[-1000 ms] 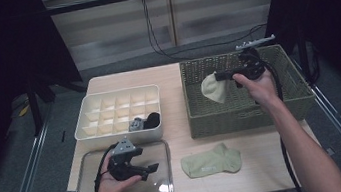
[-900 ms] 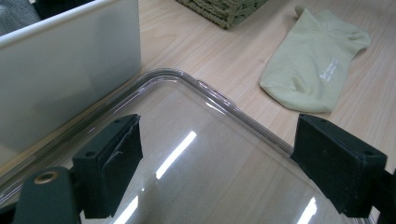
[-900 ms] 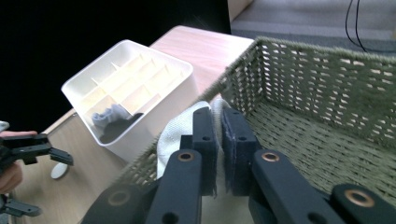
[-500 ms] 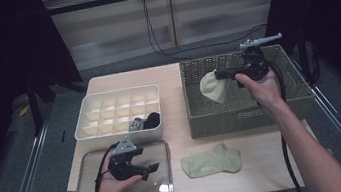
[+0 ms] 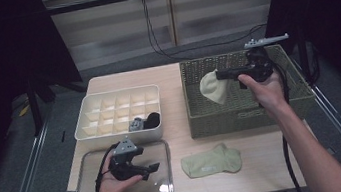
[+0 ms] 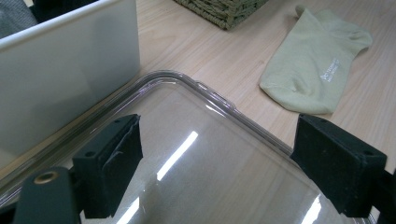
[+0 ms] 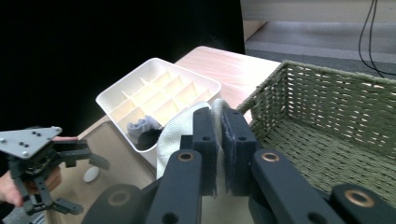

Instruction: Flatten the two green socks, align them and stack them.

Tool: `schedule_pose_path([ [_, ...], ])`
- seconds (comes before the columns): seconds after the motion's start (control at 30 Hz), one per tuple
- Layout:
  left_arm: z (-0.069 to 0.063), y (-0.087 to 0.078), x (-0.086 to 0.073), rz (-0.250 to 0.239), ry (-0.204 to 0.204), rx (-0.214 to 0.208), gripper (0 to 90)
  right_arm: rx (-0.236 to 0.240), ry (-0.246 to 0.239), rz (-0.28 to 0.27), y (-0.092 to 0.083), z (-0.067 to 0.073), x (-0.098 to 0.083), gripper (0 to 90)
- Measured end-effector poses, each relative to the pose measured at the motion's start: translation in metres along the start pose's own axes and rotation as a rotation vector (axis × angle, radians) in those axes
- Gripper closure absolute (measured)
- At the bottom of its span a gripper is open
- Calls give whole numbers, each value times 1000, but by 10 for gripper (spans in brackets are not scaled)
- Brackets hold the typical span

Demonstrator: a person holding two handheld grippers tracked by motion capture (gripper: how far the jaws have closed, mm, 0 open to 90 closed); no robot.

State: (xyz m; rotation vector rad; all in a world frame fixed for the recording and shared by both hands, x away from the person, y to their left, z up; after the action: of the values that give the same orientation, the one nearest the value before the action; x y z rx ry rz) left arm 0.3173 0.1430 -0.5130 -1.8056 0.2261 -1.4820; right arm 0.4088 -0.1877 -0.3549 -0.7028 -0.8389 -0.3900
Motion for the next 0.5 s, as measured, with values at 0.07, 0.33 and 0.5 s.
schedule_pose_path([
  [0.07, 0, 0, 0, 3, 0, 1, 155, 6, 1, -6, -2, 3, -1, 854],
  [0.33, -4, -1, 4, -15, 3, 7, 195, 20, -3, -6, -8, 15, -4, 853],
  [0.5, -7, 1, 7, -29, 11, 7, 210, 47, -11, -7, -12, 28, -12, 853],
])
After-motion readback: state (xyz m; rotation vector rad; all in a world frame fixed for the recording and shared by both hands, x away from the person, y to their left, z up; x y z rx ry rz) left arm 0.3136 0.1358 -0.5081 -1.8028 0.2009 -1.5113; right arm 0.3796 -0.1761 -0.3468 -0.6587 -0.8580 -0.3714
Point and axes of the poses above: each handheld gripper's, and its own axes: y roughly forward along the jaws, x roughly out of its top, z roughly to its left, the point moved 7 cm from there along y, roughly forward along the jaws, and after that the axes turned 9 degrees about y, right-handed, at the moved point
